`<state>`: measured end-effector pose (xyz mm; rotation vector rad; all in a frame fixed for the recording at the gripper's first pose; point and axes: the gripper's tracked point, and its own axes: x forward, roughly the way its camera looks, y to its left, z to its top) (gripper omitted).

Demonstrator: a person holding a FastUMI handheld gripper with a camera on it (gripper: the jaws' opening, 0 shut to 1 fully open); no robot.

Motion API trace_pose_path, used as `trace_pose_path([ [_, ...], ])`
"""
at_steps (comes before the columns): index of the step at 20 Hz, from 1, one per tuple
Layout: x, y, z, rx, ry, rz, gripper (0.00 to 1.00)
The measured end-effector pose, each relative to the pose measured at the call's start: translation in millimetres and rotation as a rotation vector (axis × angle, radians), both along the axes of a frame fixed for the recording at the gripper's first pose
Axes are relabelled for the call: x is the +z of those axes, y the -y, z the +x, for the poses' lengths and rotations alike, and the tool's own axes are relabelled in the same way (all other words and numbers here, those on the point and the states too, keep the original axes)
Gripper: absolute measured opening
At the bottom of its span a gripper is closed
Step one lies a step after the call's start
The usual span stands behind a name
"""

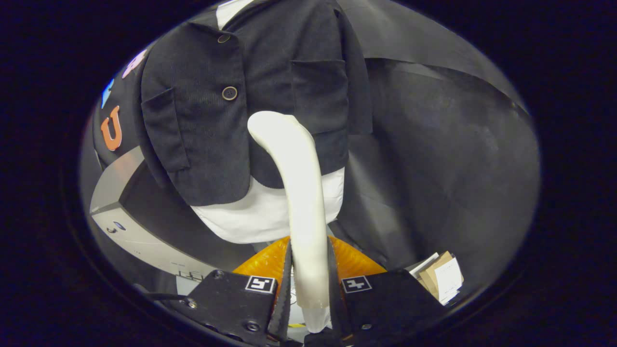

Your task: Iron the clothes twice with a garment steamer, once on the left side and once on the right side.

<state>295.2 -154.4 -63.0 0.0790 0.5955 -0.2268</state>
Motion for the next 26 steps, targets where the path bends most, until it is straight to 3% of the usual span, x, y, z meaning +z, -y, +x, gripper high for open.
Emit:
trace_pose_path([
  [11,-6.8,14.9,5.3,0.128,0.036,0.090,0.37],
  [17,-10.7,11.7,2.0,0.118,0.099,0.132,0.37],
  [21,-3.7,1.0,-33.4,0.101,0.128,0.161,0.37],
  [26,13.9,-43.9,-127.8,0.073,0.210,0.112,0.37],
])
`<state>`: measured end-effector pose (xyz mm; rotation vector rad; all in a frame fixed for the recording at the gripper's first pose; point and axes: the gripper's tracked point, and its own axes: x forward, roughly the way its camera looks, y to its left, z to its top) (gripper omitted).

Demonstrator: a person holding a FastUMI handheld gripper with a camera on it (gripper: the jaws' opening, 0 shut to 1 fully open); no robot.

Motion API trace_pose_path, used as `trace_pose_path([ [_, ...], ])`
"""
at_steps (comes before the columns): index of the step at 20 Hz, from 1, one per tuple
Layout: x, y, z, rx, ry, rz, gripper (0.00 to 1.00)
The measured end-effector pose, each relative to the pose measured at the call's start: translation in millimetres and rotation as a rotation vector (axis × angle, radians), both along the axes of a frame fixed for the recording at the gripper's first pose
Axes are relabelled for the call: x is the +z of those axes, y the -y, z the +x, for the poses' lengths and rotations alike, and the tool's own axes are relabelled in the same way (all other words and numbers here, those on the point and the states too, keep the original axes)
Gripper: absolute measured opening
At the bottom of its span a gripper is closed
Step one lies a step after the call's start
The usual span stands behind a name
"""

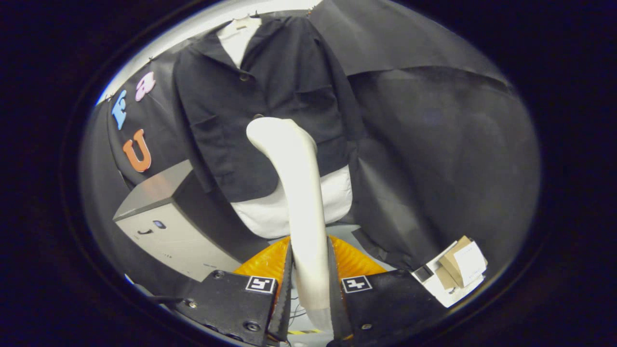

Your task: Iron the clothes twice with a garment steamer, once on the left side and once on the right side.

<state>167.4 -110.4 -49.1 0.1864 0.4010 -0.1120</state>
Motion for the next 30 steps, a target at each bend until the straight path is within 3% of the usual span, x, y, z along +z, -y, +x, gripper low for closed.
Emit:
trace_pose_path([
  [4,6.5,-57.4,-75.5,-0.015,0.044,-0.049,0.37],
  [9,5.8,-139.0,-153.9,0.076,0.053,-0.100,0.37],
  [16,-33.8,-210.3,-221.5,0.188,0.007,-0.138,0.37],
  [22,-59.0,-220.2,-232.7,0.227,-0.041,-0.174,0.37],
  [30,-46.2,-217.3,-227.7,0.217,-0.022,-0.175,0.37],
])
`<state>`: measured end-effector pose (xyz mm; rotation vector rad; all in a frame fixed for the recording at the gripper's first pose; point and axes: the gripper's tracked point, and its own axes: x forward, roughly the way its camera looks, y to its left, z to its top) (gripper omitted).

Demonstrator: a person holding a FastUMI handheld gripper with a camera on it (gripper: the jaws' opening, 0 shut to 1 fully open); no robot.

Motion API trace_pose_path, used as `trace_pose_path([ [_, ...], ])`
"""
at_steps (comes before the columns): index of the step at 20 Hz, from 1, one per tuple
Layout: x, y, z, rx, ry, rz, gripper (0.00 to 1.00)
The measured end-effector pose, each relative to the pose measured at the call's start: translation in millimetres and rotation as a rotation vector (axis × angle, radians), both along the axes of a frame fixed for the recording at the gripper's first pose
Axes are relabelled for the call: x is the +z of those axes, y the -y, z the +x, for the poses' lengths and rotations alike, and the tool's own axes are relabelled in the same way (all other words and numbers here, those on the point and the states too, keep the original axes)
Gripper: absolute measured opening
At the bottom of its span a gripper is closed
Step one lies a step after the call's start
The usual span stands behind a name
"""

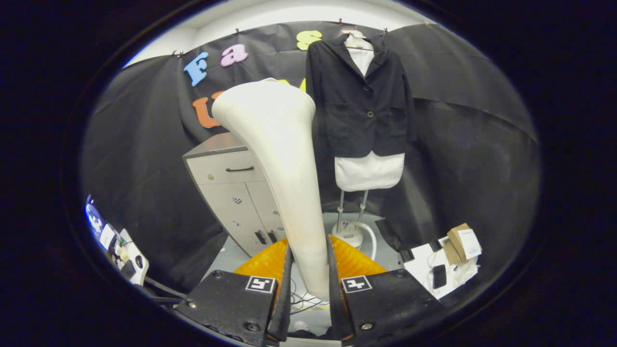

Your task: Iron the clothes twice with a garment steamer, once on the left side and once on the right side.

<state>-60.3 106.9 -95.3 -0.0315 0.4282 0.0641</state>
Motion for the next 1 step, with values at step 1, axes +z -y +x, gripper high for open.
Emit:
trace_pose_path([
  [1,1.3,-0.1,0.5,-0.001,0.001,0.001,0.37],
])
